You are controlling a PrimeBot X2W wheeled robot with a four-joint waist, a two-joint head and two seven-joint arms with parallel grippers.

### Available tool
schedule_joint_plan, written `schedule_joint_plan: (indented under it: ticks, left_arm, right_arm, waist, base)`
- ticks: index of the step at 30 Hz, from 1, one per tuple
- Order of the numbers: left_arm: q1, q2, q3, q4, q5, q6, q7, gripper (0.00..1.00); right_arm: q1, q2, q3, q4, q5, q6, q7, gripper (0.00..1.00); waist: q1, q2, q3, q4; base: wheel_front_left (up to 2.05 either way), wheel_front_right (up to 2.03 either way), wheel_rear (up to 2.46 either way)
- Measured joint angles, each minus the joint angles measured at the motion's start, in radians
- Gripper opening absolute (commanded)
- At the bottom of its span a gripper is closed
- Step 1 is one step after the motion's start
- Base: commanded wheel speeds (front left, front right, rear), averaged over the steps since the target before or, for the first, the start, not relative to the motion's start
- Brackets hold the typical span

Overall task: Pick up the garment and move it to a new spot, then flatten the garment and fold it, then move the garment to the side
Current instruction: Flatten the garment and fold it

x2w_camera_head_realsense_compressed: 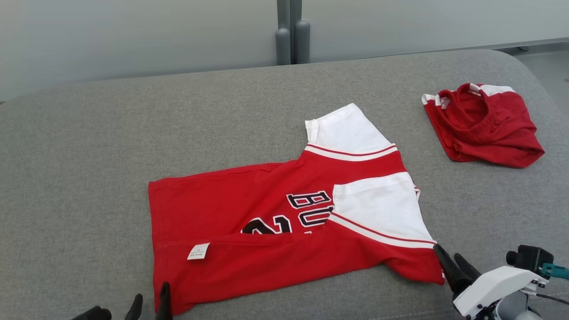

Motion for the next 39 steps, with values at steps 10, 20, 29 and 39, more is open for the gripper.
schedule_joint_plan:
  ticks: [10, 20, 29, 39]
  left_arm:
    - [-0.017, 0.049, 0.034, -0.026, 0.046, 0.001, -0.011, 1.00]
    - [-0.276, 0.106, -0.072, -0.033, 0.139, -0.014, 0.062, 1.00]
    - [-0.424, 0.118, -0.067, 0.088, 0.122, -0.023, 0.161, 1.00]
    - [-0.536, 0.129, -0.045, 0.200, 0.132, -0.022, 0.172, 1.00]
  right_arm:
    - [-0.052, -0.084, -0.046, -0.044, -0.050, -0.008, -0.031, 1.00]
    - [-0.272, -0.164, 0.001, -0.078, -0.155, 0.002, 0.050, 1.00]
    - [-0.421, -0.149, 0.072, -0.093, -0.208, 0.032, 0.139, 1.00]
    - [-0.474, -0.140, 0.074, -0.081, -0.210, 0.046, 0.159, 1.00]
  waist:
    - [0.0000, 0.0000, 0.014, -0.001]
    - [0.0000, 0.0000, 0.051, 0.015]
    - [0.0000, 0.0000, 0.119, 0.012]
    - [0.0000, 0.0000, 0.194, -0.025]
  base:
    - [0.00, 0.00, 0.00]
    - [0.00, 0.00, 0.00]
    - [0.00, 0.00, 0.00]
    - [0.00, 0.00, 0.00]
